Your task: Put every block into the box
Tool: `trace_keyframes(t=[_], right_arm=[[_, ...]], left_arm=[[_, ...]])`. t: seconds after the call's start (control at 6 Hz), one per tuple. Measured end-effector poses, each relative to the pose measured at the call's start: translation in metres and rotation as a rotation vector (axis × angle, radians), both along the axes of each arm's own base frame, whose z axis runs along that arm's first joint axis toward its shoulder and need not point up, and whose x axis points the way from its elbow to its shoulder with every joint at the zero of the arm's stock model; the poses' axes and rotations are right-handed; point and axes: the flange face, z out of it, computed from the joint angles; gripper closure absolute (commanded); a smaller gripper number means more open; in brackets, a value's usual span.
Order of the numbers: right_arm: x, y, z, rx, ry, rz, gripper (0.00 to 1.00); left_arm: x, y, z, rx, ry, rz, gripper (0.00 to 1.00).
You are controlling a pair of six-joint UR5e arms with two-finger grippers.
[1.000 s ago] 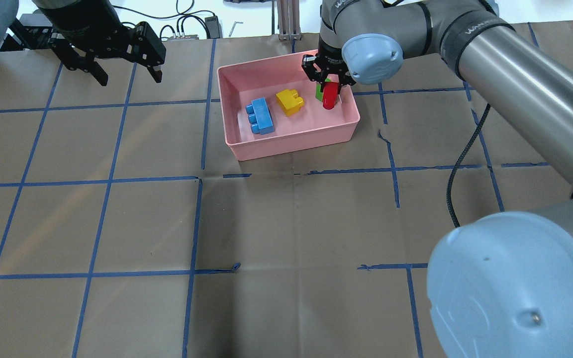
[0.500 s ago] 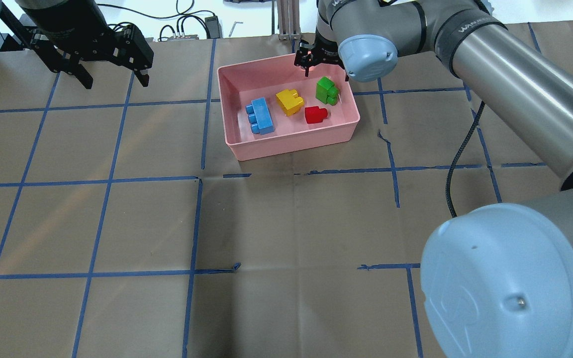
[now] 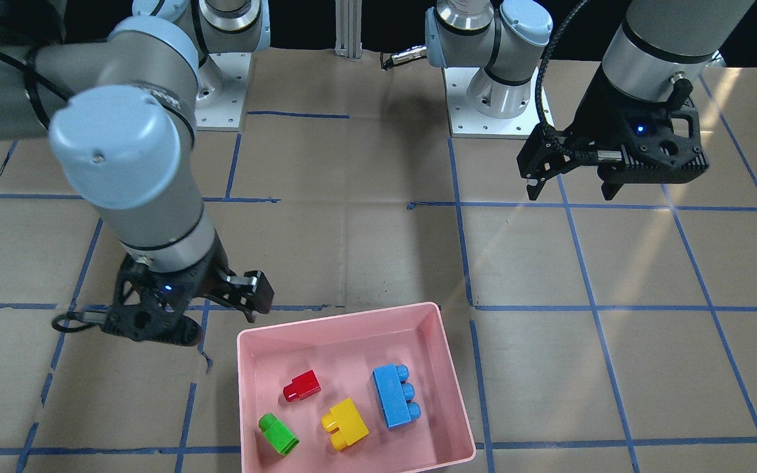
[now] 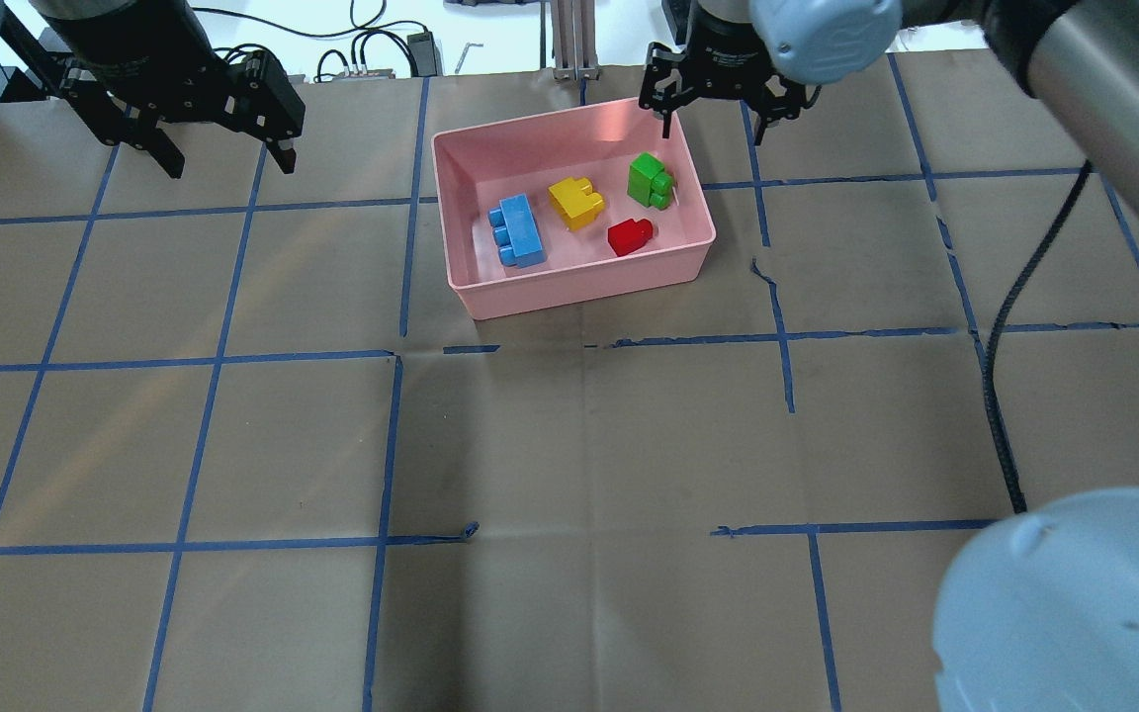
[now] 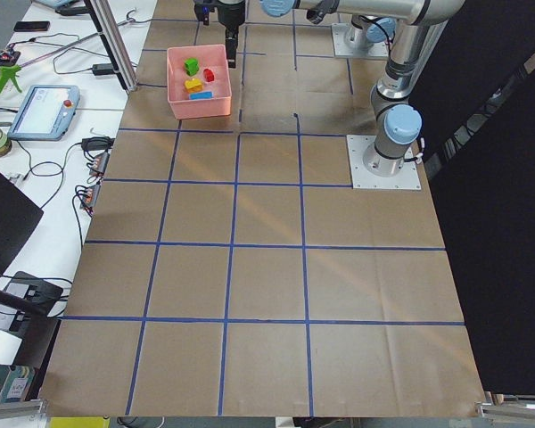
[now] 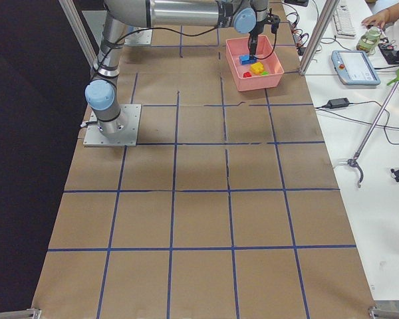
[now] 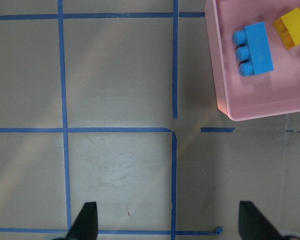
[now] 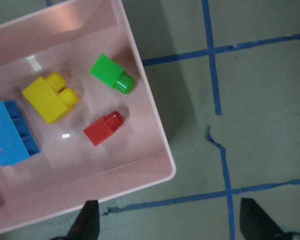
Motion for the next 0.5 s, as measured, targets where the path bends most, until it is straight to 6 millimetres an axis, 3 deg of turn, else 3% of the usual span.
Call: trace_keyframes(t=[0.17, 0.5], right_arm=[[-0.028, 0.034, 0.02, 0.028, 0.005, 0.031, 0.01], [-0.051, 0.118, 0.042, 0.034, 0.009, 0.067, 0.01]], left_arm=[[0.0, 0.0, 0.0, 0.001, 0.0, 0.0, 0.01], [0.0, 0.0, 0.0, 0.002, 0.0, 0.0, 0.01]])
